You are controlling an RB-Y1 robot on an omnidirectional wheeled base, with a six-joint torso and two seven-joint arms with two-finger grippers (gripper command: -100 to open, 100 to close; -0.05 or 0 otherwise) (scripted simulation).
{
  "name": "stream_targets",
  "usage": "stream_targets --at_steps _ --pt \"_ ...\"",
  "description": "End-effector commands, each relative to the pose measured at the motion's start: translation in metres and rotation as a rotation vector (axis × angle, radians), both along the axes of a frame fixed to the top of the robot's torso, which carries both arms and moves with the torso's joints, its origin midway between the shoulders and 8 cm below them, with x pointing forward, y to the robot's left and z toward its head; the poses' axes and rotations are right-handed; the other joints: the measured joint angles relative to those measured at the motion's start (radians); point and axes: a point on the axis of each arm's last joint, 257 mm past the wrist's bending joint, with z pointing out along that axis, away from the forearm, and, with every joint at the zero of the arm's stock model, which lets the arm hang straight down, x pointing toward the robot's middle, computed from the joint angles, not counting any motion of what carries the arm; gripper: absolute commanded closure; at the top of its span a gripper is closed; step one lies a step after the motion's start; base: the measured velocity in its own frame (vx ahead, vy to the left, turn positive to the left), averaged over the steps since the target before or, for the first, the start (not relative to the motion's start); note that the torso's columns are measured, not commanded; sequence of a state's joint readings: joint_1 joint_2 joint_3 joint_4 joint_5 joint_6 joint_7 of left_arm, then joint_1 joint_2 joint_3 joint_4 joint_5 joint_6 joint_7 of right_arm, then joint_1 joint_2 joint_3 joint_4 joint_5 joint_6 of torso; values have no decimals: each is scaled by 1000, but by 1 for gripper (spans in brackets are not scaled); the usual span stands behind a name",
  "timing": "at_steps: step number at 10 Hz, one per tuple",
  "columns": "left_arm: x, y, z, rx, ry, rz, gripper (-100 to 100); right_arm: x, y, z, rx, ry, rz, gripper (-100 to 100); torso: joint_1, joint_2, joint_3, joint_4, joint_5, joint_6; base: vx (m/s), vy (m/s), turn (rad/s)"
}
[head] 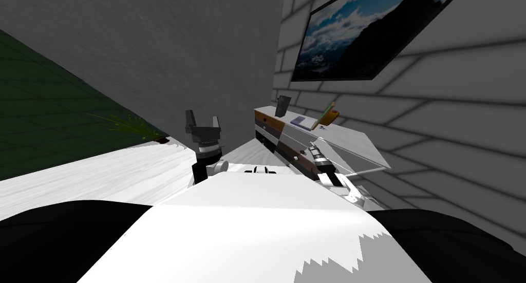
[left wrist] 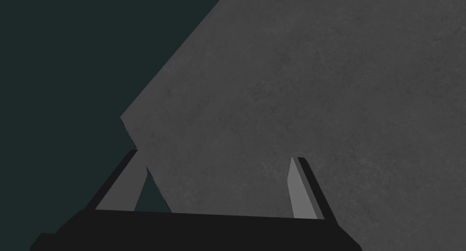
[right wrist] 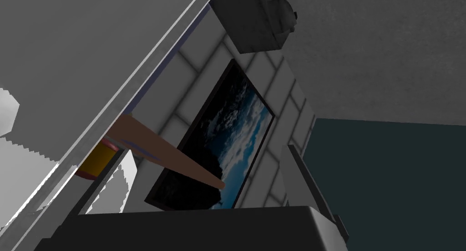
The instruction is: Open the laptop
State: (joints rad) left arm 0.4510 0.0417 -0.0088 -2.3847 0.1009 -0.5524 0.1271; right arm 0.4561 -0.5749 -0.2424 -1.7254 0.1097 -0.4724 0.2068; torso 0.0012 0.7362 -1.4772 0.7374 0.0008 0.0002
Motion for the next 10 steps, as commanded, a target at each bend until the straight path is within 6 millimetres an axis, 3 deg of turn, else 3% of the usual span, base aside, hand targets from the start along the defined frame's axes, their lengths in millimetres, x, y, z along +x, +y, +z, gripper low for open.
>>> stream_targets --at_steps 1,2,3,4,5,7,8,9,10 --pt "0 0 0 0 0 0 0 0 -35 -7 -94 46 -48 -100 -6 3 2 1 -2 0 14 121 140" --pt "0 0 0 0 0 0 0 -1 -40 -13 -92 59 -58 -100 -3 4 3 1 -2 -1 20 134 73" --pt "0 0 0 0 0 0 0 0 -65 -11 -169 82 -91 -100 -1 3 2 1 -1 0 52 181 139" --pt "0 0 0 0 0 0 0 -2 -71 -17 -172 97 -101 -100 2 1 1 0 0 -1 77 170 54" --pt "0 0 0 0 0 0 0 1 -91 -7 -252 108 -125 -100 0 -1 0 0 0 0 59 190 109" --pt "0 0 0 0 0 0 0 -3 -103 -17 -252 134 -145 -100 -3 3 2 1 -1 0 34 112 29" --pt "0 0 0 0 0 0 0 -2 -127 -9 -333 154 -175 -100 -7 4 3 1 -2 0 46 114 133" --pt "0 0 0 0 0 0 0 -6 -134 -16 -330 170 -189 -100 -3 2 2 1 -2 -1 61 119 63" --pt "0 0 0 0 0 0 0 -6 -159 -8 -404 192 -223 -100 -1 1 1 0 -1 0 74 159 85"
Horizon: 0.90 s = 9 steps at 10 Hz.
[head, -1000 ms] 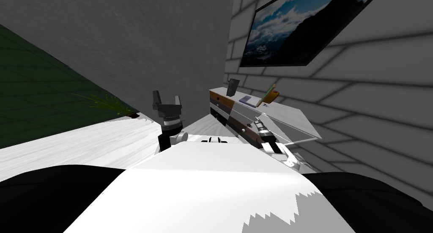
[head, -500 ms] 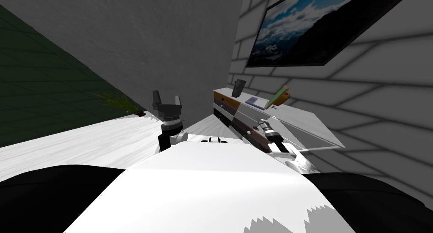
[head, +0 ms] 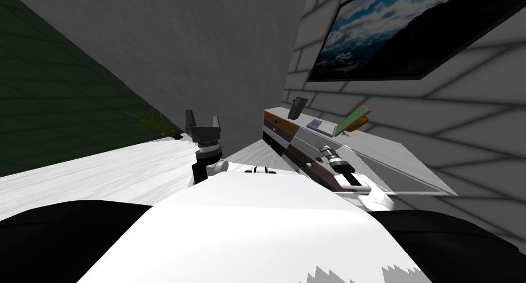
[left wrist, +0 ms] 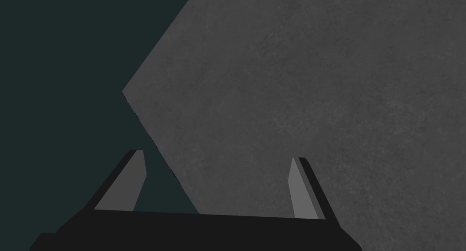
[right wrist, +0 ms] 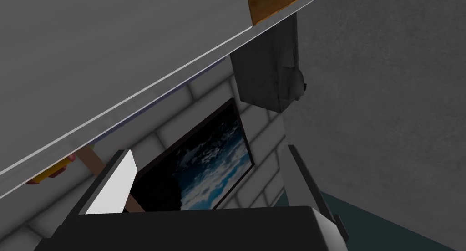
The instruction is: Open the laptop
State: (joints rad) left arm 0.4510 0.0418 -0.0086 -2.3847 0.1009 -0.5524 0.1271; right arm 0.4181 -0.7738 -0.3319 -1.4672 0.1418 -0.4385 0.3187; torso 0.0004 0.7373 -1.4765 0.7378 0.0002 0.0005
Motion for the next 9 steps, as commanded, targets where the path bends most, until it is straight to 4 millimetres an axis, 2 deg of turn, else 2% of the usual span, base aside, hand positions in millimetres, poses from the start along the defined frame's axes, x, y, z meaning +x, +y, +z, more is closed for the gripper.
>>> stream_targets --at_steps 1,2,3,4,5,6,7,8,9 --pt "0 0 0 0 0 0 0 -5 -37 3 -87 44 -55 -100 3 -1 -1 0 1 -1 67 130 57" --pt "0 0 0 0 0 0 0 -4 -58 15 -161 61 -81 -100 0 0 0 0 0 0 51 145 97" --pt "0 0 0 0 0 0 0 -8 -66 11 -161 74 -95 -100 0 1 1 0 0 -1 44 115 48" --pt "0 0 0 0 0 0 0 -10 -90 22 -231 96 -127 -100 -2 2 1 1 -1 0 64 136 78" --pt "0 0 0 0 0 0 0 -14 -97 17 -230 110 -143 -100 0 1 1 0 0 -1 72 102 47" --pt "0 0 0 0 0 0 0 -13 -115 34 -302 122 -163 -100 -2 0 0 0 0 0 97 105 87" --pt "0 0 0 0 0 0 0 -20 -126 26 -296 142 -187 -100 -1 -1 -1 0 -1 -1 71 88 42" --pt "0 0 0 0 0 0 0 -20 -143 43 -364 154 -207 -100 -2 1 0 0 -1 0 50 96 51" --pt "0 0 0 0 0 0 0 -27 -153 36 -358 173 -230 -100 0 2 1 1 0 -1 40 89 35"
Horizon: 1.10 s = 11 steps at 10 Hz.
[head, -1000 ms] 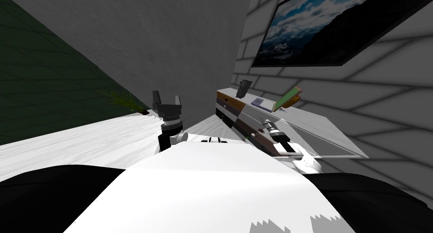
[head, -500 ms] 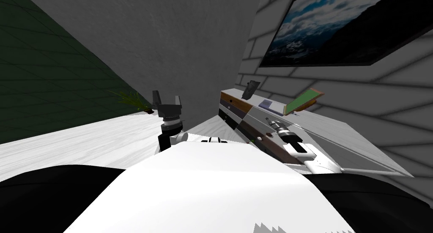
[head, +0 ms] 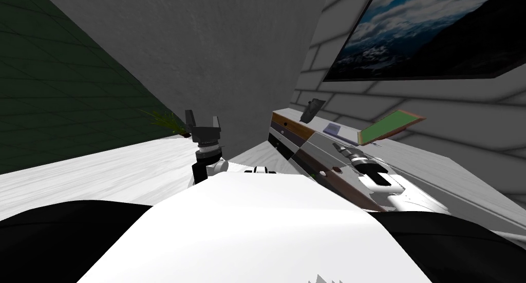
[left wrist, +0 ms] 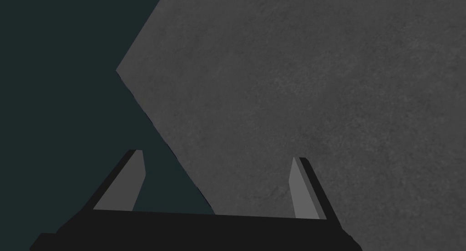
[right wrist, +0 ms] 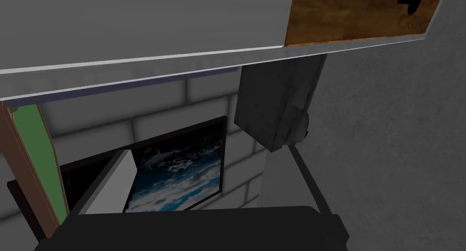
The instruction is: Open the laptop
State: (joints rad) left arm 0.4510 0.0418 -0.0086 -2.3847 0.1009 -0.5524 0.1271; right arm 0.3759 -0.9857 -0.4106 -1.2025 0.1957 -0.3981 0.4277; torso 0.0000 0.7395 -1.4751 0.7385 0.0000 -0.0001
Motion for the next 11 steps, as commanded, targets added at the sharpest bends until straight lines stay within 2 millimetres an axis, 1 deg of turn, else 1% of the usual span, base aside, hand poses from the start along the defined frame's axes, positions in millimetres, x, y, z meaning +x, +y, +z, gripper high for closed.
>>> stream_targets --at_steps 1,2,3,4,5,6,7,8,9,10,11 --pt "0 0 0 0 0 0 0 -9 -38 15 -92 44 -65 -100 0 0 0 0 0 0 57 85 64" --pt "0 0 0 0 0 0 0 -15 -46 11 -88 54 -83 -100 0 -1 -1 0 0 0 52 64 32" --pt "0 0 0 0 0 0 0 -15 -46 11 -88 54 -83 -100 -1 -1 -1 -1 0 0 27 30 -8" --pt "0 0 0 0 0 0 0 -16 -61 27 -149 71 -104 -100 -3 -1 0 0 -1 0 50 40 51" --pt "0 0 0 0 0 0 0 -24 -70 22 -143 83 -126 -100 -1 -2 -1 -1 0 0 52 41 31" --pt "0 0 0 0 0 0 0 -24 -70 22 -143 83 -126 -100 0 -2 -1 -1 0 0 26 23 -13" --pt "0 0 0 0 0 0 0 -28 -88 37 -198 104 -155 -100 -1 -1 0 0 0 0 40 32 38" --pt "0 0 0 0 0 0 0 -33 -93 34 -195 112 -169 -100 0 -1 -1 0 0 0 53 42 25" --pt "0 0 0 0 0 0 0 -36 -107 50 -248 129 -190 -100 1 -2 -1 -1 0 0 55 50 29" --pt "0 0 0 0 0 0 0 -40 -112 48 -245 135 -202 -100 1 -2 -2 -1 1 0 45 42 16" --pt "0 0 0 0 0 0 0 -45 -126 63 -293 155 -228 -100 0 -2 -1 -1 0 0 63 47 20"
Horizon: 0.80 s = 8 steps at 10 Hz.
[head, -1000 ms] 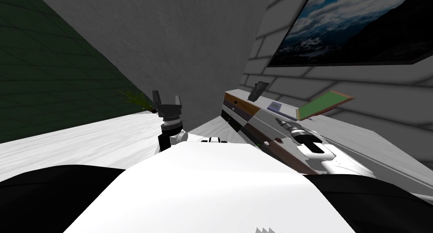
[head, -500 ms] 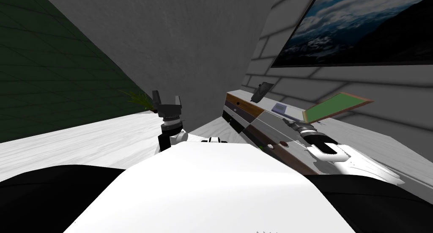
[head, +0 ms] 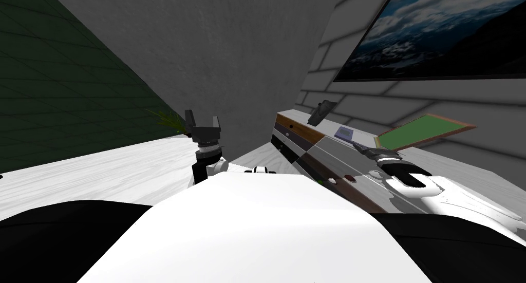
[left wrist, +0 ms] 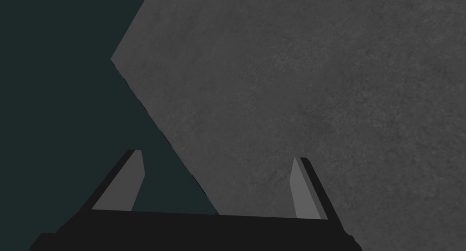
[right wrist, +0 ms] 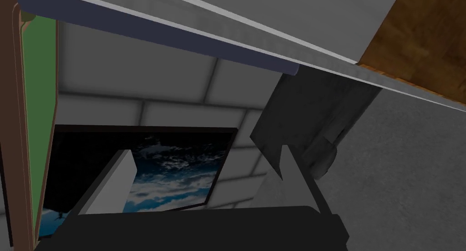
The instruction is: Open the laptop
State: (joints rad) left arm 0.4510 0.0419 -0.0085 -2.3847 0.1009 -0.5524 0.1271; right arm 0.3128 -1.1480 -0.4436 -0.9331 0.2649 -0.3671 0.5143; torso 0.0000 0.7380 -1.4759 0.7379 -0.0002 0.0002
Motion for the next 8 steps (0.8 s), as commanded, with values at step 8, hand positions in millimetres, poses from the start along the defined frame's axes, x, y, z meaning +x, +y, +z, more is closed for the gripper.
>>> stream_targets --at_steps 8 --pt "0 0 0 0 0 0 0 -70 -98 74 -224 149 -231 -100 0 2 1 1 0 0 58 16 10"
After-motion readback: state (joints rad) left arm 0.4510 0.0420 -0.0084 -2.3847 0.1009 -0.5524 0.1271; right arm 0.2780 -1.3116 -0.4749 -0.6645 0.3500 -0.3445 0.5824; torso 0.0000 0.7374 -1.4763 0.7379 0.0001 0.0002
